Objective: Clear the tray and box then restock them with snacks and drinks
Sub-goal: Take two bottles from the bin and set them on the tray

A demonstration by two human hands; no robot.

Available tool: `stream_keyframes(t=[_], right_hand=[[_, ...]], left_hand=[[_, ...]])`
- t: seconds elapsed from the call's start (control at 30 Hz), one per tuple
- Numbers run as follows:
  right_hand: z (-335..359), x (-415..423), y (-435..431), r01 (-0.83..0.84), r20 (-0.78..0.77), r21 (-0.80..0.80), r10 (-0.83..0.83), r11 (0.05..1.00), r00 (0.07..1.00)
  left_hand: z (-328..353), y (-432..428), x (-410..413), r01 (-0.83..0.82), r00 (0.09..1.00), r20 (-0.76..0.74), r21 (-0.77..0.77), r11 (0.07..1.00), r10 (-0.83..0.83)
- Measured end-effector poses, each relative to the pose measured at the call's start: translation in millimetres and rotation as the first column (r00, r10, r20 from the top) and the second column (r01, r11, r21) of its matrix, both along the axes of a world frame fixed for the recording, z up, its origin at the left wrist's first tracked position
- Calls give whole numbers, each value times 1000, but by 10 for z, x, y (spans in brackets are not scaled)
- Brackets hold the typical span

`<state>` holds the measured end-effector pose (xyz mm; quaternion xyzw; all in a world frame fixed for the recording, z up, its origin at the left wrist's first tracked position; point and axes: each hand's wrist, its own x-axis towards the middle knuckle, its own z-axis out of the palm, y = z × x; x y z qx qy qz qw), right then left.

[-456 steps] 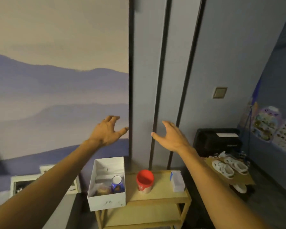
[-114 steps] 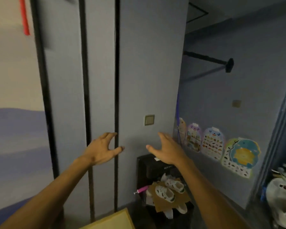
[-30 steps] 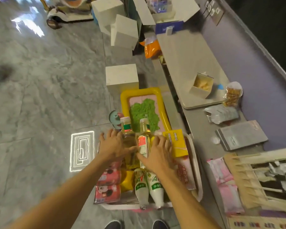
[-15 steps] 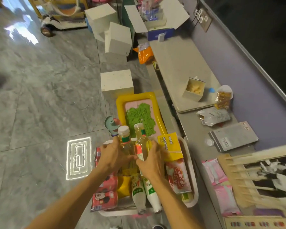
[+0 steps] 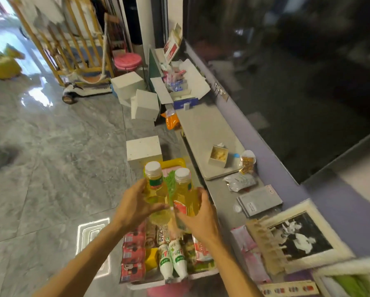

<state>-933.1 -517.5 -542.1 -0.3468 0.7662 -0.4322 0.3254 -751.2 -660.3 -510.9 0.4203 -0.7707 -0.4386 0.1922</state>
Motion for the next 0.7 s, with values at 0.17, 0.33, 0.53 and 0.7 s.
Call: stream_keyframes(t=[0.17,0.33,0.53,0.7], right_hand=[[1068,-306,365,75,-18,-140,-78,987,997],[2048,-434,924,136,-74,-251,-159,958,985],[2916,-291,1912,293,-144,-325,-354,899,924],[3296,76,3065,496,-154,-387,-585,777,796]], left_hand=[[1094,202,-194,34,998,-46,-113,993,-39],[2016,573,-400,111,989,-68,-221,969,-129],[2778,1152,-664,313,926,-99,-343,886,-365],[3196,2095,-875,506,805,-106,-390,769,-584]])
